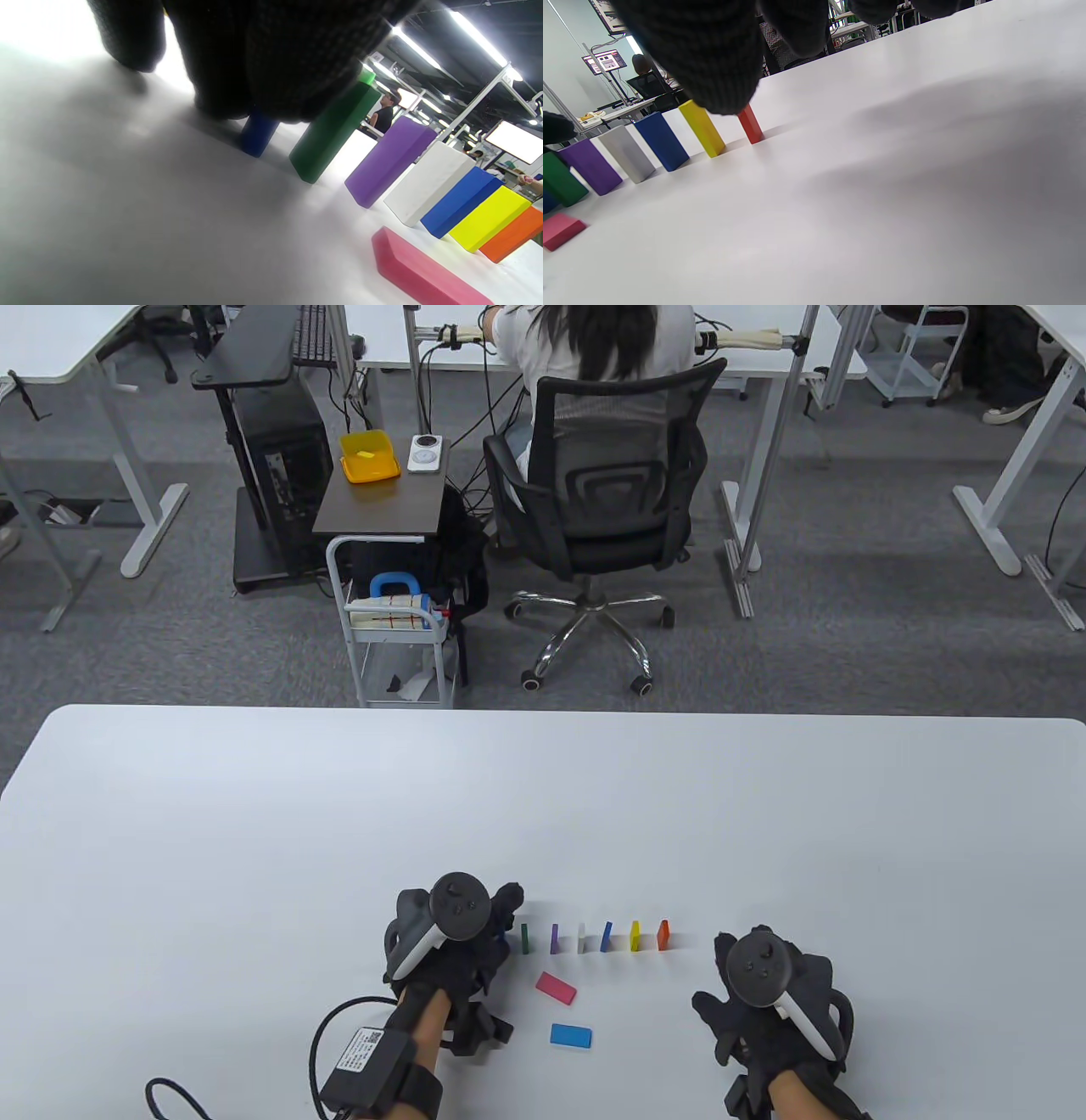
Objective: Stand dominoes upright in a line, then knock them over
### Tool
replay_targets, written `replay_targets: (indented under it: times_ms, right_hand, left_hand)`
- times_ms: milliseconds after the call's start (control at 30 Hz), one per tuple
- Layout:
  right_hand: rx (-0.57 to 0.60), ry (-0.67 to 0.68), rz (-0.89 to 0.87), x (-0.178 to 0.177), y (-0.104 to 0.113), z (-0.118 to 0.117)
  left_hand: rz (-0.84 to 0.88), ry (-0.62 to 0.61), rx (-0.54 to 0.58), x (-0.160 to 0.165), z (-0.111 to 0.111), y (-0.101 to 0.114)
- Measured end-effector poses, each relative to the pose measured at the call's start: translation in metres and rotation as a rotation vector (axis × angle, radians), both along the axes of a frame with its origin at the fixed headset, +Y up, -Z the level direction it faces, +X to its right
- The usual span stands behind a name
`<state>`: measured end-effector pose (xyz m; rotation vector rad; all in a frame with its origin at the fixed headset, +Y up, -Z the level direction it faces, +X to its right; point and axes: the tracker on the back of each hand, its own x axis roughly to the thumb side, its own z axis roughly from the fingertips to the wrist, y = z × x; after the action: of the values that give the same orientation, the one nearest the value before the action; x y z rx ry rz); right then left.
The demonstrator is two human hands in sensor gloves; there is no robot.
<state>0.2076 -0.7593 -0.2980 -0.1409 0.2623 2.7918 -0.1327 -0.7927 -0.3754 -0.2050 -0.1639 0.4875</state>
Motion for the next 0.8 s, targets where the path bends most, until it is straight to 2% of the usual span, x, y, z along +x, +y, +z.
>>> replay_targets:
  times_ms: [800]
  right_hand:
    - [-0.01,0.0,-0.006,0.0013,0.0009,0.0007]
  left_hand:
    - [-0.021,-0.027,-0.059,0.0013,0.0006,0.0011]
